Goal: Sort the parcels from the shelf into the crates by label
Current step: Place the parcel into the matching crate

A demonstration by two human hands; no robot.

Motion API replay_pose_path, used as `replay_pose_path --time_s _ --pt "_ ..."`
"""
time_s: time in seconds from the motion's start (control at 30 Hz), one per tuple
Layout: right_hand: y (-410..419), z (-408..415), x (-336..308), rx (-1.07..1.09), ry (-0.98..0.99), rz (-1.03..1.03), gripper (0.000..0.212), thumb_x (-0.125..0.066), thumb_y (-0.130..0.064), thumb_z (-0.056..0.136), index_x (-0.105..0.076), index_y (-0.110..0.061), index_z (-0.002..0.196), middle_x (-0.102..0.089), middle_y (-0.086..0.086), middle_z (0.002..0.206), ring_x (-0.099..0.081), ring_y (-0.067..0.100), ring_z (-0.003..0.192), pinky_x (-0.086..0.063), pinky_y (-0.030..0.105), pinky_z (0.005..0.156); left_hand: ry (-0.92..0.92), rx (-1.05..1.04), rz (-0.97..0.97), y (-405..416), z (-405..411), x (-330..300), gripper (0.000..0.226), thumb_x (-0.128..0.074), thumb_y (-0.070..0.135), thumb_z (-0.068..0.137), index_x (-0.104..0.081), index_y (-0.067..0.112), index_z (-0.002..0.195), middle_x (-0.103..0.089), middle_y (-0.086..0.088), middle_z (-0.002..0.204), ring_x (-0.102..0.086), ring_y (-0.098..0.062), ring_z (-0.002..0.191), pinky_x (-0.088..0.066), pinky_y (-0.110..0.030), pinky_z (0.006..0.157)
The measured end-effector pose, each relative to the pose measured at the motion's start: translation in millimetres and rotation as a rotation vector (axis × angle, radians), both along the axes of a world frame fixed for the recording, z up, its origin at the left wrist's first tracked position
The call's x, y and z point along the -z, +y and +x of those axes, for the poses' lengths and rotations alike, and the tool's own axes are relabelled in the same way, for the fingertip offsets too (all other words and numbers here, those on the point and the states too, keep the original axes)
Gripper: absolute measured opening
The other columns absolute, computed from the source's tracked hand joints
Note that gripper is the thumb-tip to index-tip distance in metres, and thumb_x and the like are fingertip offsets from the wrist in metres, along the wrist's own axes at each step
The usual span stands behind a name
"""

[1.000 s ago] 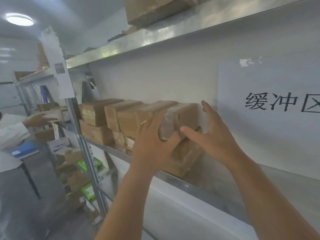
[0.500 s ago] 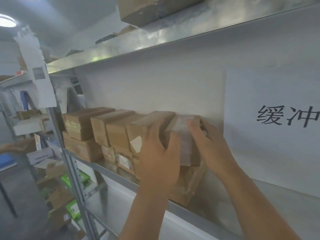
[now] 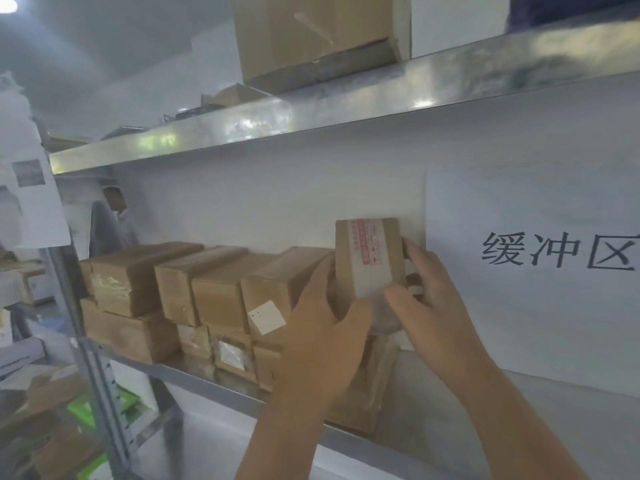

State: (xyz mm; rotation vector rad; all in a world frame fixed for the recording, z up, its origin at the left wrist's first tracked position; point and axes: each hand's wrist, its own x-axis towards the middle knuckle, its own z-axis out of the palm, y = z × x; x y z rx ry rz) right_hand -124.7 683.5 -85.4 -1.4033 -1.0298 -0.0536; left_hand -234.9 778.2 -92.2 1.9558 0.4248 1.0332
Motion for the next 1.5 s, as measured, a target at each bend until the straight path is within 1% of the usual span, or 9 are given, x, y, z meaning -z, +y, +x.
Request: replay_pose_path --time_s 0.23,0.37,0.47,0.6,0.7,0.8,1.0,1.23,1.5 --pt "-39.7 -14.6 1.4 0.136 -0.089 -0.042 0.067 -0.063 -0.028 0.085 -0.047 -0.052 0.147 -0.057 -0.009 0.117 -0.062 -0.001 0.111 -0.054 0.02 0.084 -0.066 0.124 0.117 -10.5 -5.7 7.3 0.083 -0.072 0.016 0.082 -0.04 0.048 0.151 -0.045 0.02 0.126 -0.061 -0.008 0.118 -0.06 -0.034 0.094" --pt "-74.9 -34.9 14.0 0.139 -0.025 0.015 0.058 -0.054 -0.061 0.077 -0.049 -0.068 0.135 -0.06 -0.015 0.122 -0.061 -0.001 0.119 -0.053 0.019 0.091 -0.212 0.343 -0.001 -32.7 -7.1 17.6 0.072 -0.066 -0.002 0.092 -0.045 0.042 0.146 -0.059 0.019 0.125 -0.064 -0.004 0.118 -0.057 -0.022 0.093" --pt "-99.8 -35.7 25.8 0.16 0.028 0.052 0.06 -0.055 -0.065 0.08 -0.051 -0.051 0.138 -0.069 -0.007 0.116 -0.067 0.004 0.111 -0.053 0.017 0.089 -0.324 0.477 -0.153 -56.7 -4.0 26.2 0.045 -0.056 0.017 0.093 -0.054 0.028 0.137 -0.066 0.006 0.129 -0.062 -0.01 0.125 -0.053 -0.021 0.096" --pt "-138.4 -22.6 35.3 0.26 0.183 0.149 0.039 -0.069 -0.058 0.064 -0.062 -0.029 0.09 -0.067 0.003 0.086 -0.069 0.009 0.079 -0.054 0.041 0.082 -0.338 0.506 -0.216 -95.9 2.0 32.4 0.029 -0.062 0.046 0.095 -0.06 0.021 0.111 -0.073 0.006 0.112 -0.069 -0.009 0.107 -0.054 -0.021 0.083" --pt "-174.8 -41.6 47.4 0.34 0.162 0.176 0.046 -0.051 -0.071 0.087 -0.064 -0.026 0.093 -0.074 0.001 0.102 -0.07 0.02 0.102 -0.058 0.04 0.09 -0.328 0.609 -0.323 -133.3 4.4 33.0 0.04 -0.058 0.042 0.097 -0.053 0.004 0.108 -0.077 0.005 0.108 -0.073 -0.001 0.095 -0.055 -0.013 0.075" --pt "-213.5 -54.8 55.8 0.393 0.174 0.208 0.041 -0.057 -0.05 0.103 -0.059 -0.009 0.111 -0.076 0.001 0.117 -0.069 0.024 0.117 -0.056 0.045 0.096 -0.285 0.651 -0.251 -169.8 14.8 46.3 0.037 -0.061 0.046 0.096 -0.054 0.027 0.128 -0.07 0.009 0.126 -0.062 -0.008 0.125 -0.055 -0.024 0.096" --pt "-315.0 -61.1 72.5 0.412 0.151 0.216 0.045 -0.054 -0.019 0.109 -0.048 -0.038 0.15 -0.066 -0.021 0.133 -0.06 0.004 0.13 -0.055 0.019 0.094 -0.244 0.826 -0.221 -267.6 22.6 60.8 0.076 -0.063 0.037 0.082 -0.034 0.067 0.145 -0.049 0.02 0.152 -0.044 -0.005 0.144 -0.054 -0.038 0.106" --pt "-470.8 -79.9 99.9 0.547 0.16 0.191 0.063 -0.047 -0.027 0.095 -0.043 -0.072 0.139 -0.057 -0.016 0.148 -0.058 0.014 0.135 -0.056 0.034 0.1 -0.139 0.998 -0.153 -415.2 23.5 81.9 0.083 -0.059 0.033 0.078 -0.03 0.065 0.149 -0.049 0.029 0.151 -0.045 -0.001 0.144 -0.053 -0.048 0.107" --pt "-635.2 -115.0 118.5 0.744 0.22 0.012 0.075 -0.041 -0.014 0.105 -0.028 -0.075 0.145 -0.047 -0.032 0.15 -0.05 0.011 0.142 -0.051 0.044 0.109 -0.021 1.226 -0.185 -564.4 40.2 112.5 0.098 -0.086 0.05 0.068 -0.035 0.061 0.15 -0.047 0.019 0.156 -0.05 -0.01 0.141 -0.062 -0.047 0.092"
